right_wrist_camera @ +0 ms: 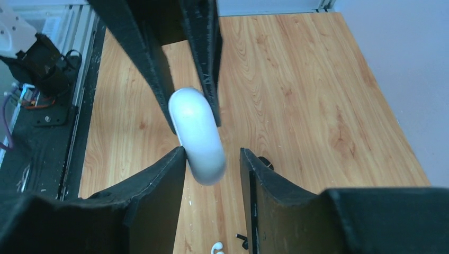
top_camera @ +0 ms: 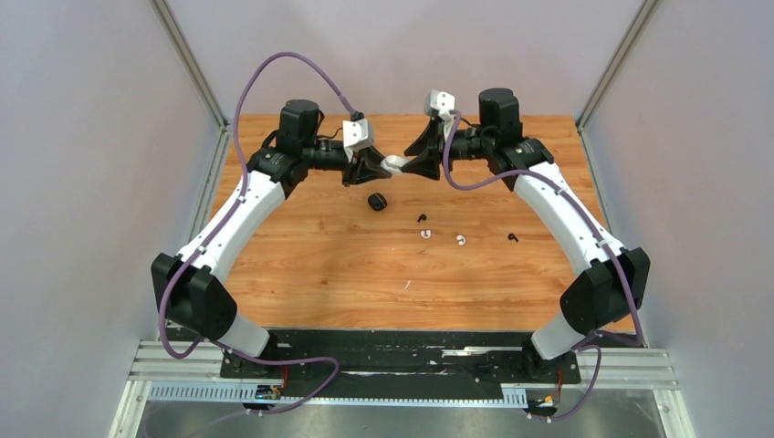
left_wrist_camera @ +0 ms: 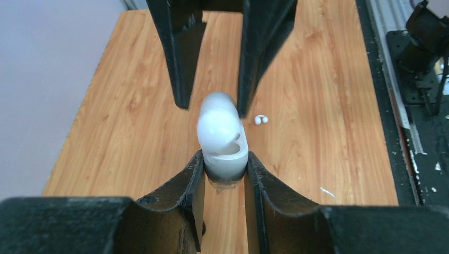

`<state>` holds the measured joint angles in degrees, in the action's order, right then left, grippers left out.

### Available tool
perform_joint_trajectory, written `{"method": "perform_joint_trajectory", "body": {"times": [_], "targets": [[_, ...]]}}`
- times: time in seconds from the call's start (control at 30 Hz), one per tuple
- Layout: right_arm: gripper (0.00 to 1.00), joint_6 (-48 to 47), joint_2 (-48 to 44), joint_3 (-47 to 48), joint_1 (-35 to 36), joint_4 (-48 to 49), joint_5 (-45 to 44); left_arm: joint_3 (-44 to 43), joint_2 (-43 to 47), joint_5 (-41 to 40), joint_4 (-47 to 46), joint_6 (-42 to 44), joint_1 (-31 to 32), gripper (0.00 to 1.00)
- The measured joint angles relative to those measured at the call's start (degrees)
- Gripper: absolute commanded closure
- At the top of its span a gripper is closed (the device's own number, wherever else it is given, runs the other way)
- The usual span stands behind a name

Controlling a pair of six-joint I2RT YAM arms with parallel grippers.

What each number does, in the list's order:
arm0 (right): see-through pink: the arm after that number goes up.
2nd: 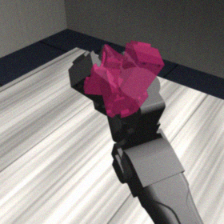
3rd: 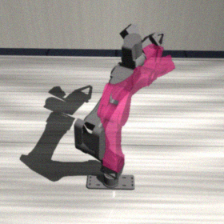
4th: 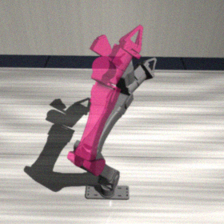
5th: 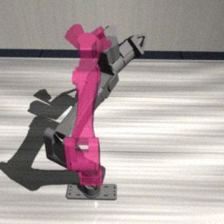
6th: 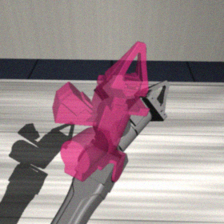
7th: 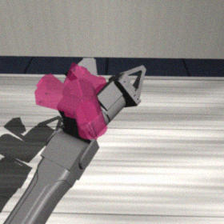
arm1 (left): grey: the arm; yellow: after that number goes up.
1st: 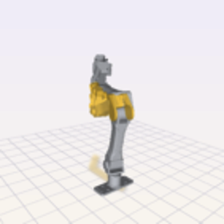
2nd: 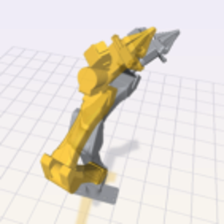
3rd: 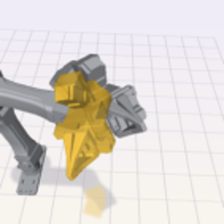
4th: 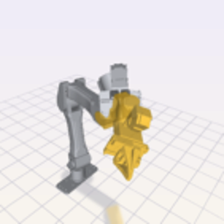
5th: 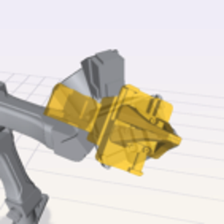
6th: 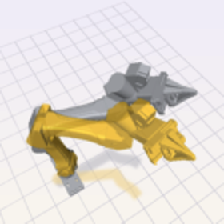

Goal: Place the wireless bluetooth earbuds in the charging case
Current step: Open the charging case.

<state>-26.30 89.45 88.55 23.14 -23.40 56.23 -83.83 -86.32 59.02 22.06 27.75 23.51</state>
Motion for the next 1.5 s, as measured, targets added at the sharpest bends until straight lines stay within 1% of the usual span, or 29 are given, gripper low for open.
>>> {"method": "perform_joint_trajectory", "body": {"times": [0.13, 0.33, 0.5, 0.7, 0.83, 0.93, 1.17, 1.3, 1.4, 1.5], "targets": [[0.58, 4.3, 3.0, 3.7, -3.0, 1.5, 0.2, 0.0, -0.2, -1.0, 0.2, 0.8, -0.5, 1.0], [0.56, 7.2, 3.5, 4.0, -4.6, 1.9, 1.0, 0.0, -0.7, -1.7, -1.6, 0.0, -0.3, 1.0], [0.57, 7.6, 3.4, 3.8, -4.7, 2.9, 1.2, 0.6, -1.4, -1.0, -4.1, -4.4, -0.8, 1.0], [0.6, 7.3, 2.8, 1.8, -4.9, 4.0, 1.3, 1.8, -2.3, 0.5, -7.4, -10.2, -1.6, 1.0], [0.55, 7.2, 2.8, 1.4, -4.9, 4.1, 1.4, 1.8, -3.1, 1.0, -9.4, -13.5, -1.7, 1.0], [0.54, 7.1, 2.6, 1.4, -4.9, 4.4, 1.8, 1.8, -3.5, 1.6, -10.1, -15.5, -1.8, 1.0], [0.59, 6.7, 1.4, 0.3, -4.9, 4.9, 2.6, 1.8, -3.6, 2.4, -12.0, -18.2, -1.9, 1.0], [0.65, 6.5, 1.4, 0.0, -4.9, 4.9, 2.9, 1.9, -3.6, 2.8, -13.0, -18.9, -1.9, 1.0], [0.72, 6.5, 1.8, 0.0, -4.9, 4.9, 3.4, 2.2, -3.7, 3.3, -13.5, -18.9, -1.9, 1.0], [0.75, 6.7, 2.7, 0.0, -4.9, 5.1, 4.2, 2.6, -3.7, 3.6, -14.2, -19.1, -1.9, 1.0]]}}
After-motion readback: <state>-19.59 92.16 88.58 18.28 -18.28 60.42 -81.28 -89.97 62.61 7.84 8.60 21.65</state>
